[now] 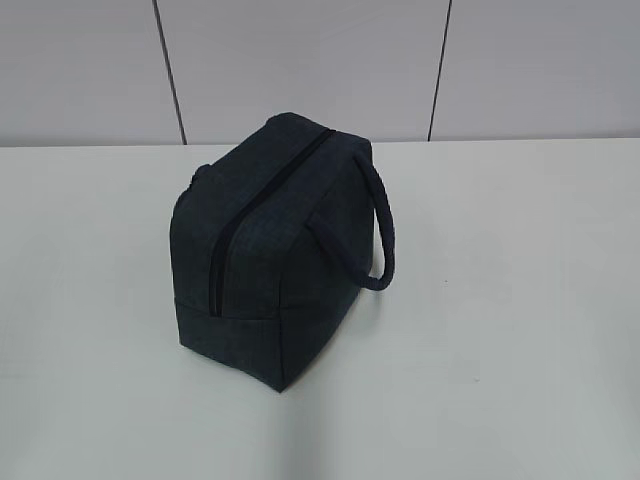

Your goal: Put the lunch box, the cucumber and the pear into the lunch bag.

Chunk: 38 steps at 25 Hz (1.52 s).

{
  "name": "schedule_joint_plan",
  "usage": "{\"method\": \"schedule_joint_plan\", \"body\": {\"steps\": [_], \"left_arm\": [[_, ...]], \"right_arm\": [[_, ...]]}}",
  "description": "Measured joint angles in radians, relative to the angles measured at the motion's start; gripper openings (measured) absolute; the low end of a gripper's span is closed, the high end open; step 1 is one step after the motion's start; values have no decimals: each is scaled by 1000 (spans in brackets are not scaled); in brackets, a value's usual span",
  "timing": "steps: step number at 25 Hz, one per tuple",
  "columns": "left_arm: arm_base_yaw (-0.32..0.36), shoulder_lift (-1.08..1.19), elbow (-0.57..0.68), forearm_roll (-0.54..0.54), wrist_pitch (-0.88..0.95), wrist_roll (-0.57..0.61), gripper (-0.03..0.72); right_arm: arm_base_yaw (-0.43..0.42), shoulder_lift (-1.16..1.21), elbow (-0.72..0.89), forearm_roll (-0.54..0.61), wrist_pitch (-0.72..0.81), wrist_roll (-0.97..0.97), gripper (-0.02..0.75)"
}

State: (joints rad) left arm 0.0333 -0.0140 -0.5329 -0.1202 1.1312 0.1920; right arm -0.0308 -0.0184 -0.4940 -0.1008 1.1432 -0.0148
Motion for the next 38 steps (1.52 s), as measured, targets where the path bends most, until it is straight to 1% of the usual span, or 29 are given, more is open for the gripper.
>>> {"method": "schedule_joint_plan", "body": {"steps": [2,6,18,24,38], "left_arm": [[0,0,0,33,0,0,268],[0,0,0,39,0,0,267],[0,0,0,38,0,0,267],[0,0,0,18,0,0,267],[0,0,0,15,0,0,246]], "right_arm": [[0,0,0,0,0,0,497],[0,0,0,0,0,0,497],[0,0,0,0,0,0,497],[0,0,0,0,0,0,497],[0,0,0,0,0,0,497]]}}
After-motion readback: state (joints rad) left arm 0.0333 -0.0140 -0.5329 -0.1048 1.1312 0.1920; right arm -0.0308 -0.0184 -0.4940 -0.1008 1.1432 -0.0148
